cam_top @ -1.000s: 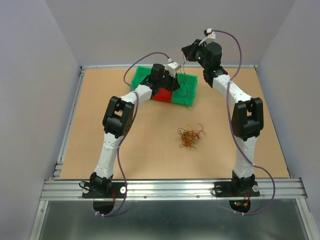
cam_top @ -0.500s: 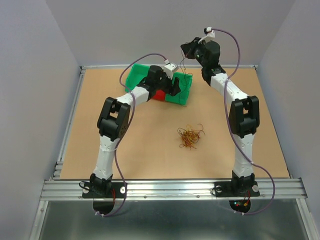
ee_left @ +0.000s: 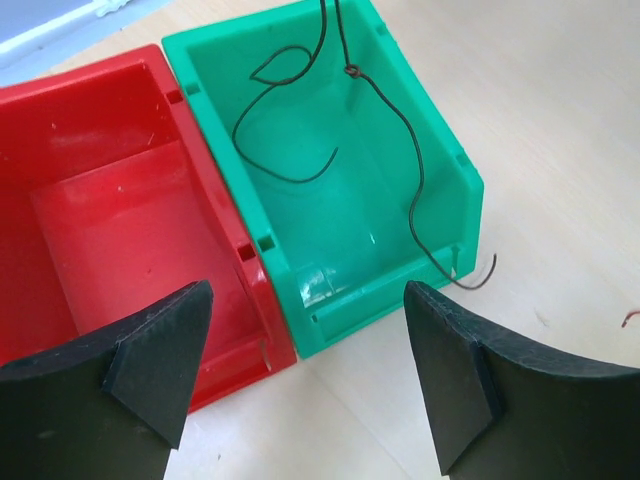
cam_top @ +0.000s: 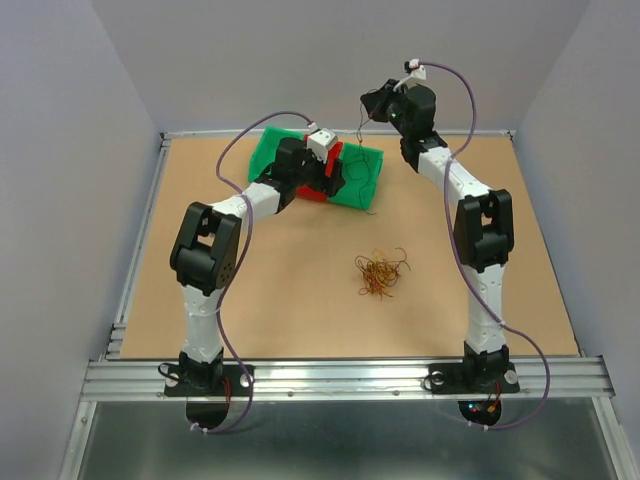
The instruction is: Untangle the cables
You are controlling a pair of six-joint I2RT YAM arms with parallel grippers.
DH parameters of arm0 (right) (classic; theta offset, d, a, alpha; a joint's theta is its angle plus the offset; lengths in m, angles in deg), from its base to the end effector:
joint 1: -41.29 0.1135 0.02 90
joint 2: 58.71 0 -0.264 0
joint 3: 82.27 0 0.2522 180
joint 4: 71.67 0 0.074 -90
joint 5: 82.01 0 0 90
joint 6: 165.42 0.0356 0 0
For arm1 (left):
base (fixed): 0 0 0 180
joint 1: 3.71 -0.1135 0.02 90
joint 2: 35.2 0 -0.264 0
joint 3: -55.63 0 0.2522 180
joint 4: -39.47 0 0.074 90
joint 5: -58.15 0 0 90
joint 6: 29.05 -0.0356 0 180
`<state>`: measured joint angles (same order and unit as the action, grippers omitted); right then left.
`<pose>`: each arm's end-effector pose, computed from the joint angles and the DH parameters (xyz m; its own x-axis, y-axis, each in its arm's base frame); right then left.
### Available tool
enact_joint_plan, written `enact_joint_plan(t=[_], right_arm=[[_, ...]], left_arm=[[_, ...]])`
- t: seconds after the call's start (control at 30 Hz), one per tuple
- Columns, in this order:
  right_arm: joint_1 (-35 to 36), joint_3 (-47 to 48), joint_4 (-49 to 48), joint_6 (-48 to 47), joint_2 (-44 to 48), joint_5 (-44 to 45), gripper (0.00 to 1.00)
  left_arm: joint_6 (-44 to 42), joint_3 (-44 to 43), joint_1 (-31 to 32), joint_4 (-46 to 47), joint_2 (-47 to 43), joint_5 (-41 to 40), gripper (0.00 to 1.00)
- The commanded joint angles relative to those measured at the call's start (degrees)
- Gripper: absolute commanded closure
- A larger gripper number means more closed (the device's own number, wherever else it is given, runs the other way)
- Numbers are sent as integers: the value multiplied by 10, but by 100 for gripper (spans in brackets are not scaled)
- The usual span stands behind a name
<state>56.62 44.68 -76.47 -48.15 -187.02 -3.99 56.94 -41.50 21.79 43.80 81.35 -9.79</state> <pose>0.5231 0.1511 0.3212 -0.1586 0.4213 -0.8930 -0.4340 0.7826 0.4463 0.4267 -0.2184 0.2380 -0.1836 0.1594 -0.9700 0.7409 0.6709 -0.0300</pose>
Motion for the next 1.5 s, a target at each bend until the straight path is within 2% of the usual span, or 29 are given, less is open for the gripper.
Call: enact_joint_plan(t=[0.0, 0.13, 0.23, 0.37, 0.47, 0.53, 0.6, 0.67, 0.73, 0.87, 0.93, 1.23, 1.47], right_arm=[[2, -22, -32, -14, 11, -27, 100], [24, -45, 17, -59, 15, 6, 99], [64, -78, 58, -99, 26, 98, 100], [94, -45, 164, -114, 9, 204, 99], [100, -57, 216, -95, 1, 225, 99], [100, -40, 280, -75, -18, 234, 99], [100, 25, 368, -67, -68, 256, 100], [99, 69, 411, -57, -113, 274, 99], [100, 114, 453, -56, -133, 265, 99], [99, 131, 496, -59, -156, 222, 99], [99, 132, 517, -59, -169, 236, 99], [92, 64, 514, -72, -147, 240, 99], [94, 14, 505, -121, -106, 169, 100]], left_arm=[[-16, 20, -3, 42, -44, -12, 11], [-21, 19, -4, 41, -31, -14, 11], [-26, 18, -4, 41, -28, -29, 12], [-30, 30, -4, 44, -23, -33, 11], [-28, 37, -4, 47, -12, -38, 12], [-25, 37, -4, 43, -4, -47, 15], [-21, 34, -4, 41, 3, -47, 17], [-14, 34, -4, 40, 4, -53, 19], [-7, 50, -4, 60, 1, -73, 21], [1, 68, -5, 85, -4, -91, 21], [2, 69, -8, 89, -3, -104, 21], [9, 87, -52, 113, -47, -104, 20], [-9, 71, -73, 106, -52, -135, 13]])
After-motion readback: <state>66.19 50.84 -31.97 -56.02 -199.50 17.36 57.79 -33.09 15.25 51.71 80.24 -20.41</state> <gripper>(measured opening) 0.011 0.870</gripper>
